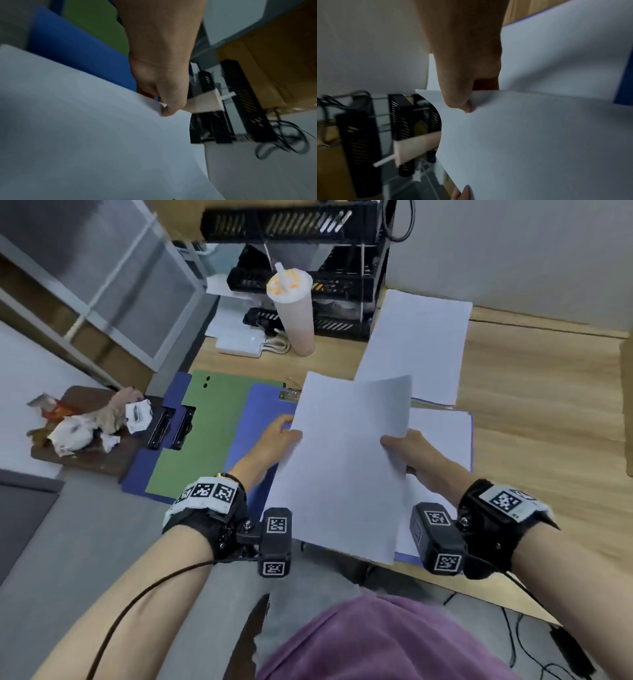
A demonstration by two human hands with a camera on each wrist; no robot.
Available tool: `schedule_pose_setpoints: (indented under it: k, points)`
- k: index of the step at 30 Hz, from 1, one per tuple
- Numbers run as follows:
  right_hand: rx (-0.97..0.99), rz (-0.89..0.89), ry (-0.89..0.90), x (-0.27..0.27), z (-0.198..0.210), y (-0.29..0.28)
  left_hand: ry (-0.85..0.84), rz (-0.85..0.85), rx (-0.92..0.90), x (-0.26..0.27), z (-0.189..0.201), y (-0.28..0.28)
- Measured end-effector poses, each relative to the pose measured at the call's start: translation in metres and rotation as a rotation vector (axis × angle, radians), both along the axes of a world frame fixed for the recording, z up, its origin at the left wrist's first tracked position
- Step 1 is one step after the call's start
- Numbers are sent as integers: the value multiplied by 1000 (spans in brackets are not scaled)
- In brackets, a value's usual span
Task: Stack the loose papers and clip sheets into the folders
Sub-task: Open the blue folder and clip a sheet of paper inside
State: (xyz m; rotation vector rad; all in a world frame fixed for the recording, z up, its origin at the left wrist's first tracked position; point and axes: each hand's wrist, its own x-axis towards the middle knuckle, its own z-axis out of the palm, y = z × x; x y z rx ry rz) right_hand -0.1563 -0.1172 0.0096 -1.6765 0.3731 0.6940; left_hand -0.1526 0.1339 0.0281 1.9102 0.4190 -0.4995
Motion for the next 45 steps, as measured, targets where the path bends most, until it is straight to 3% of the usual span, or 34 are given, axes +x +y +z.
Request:
schedule_pose_setpoints:
  k: [6,10,15,23,34,45]
  points:
    - [18,122,153,-9,-36,69,158,104,124,-34,-40,80]
    - [-44,83,240,-5,-58,104,271,151,113,-40,-58,115]
    - [-104,4,290,-4,-74,127,289,86,113,-25,-74,136]
    - [-134,-142,268,14,-68,143,162,-33,63,20,-78,144]
    - [-125,-355,302,35,-66,140,113,-154,27,74,-80,138]
    - [-131,-325,331,38,-62,127,60,-172,38,100,-83,120]
